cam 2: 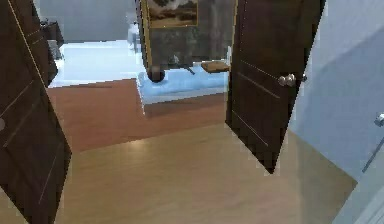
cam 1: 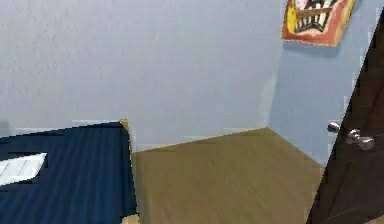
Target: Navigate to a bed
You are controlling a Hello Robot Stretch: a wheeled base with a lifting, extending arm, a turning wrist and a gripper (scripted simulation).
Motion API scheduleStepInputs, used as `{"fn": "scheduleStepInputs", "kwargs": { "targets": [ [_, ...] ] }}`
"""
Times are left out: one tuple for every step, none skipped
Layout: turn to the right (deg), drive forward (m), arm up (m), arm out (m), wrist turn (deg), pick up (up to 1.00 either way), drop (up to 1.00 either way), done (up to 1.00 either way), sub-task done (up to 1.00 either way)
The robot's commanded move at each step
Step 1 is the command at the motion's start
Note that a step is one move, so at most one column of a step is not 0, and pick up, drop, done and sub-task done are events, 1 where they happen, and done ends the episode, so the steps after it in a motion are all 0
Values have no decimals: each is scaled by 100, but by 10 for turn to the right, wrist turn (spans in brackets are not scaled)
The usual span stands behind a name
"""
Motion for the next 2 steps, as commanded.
{"fn": "scheduleStepInputs", "kwargs": {
  "targets": [
    [-450,0,0,0,0,0,0,0,0],
    [0,0,0,0,0,0,0,100,0]
  ]
}}
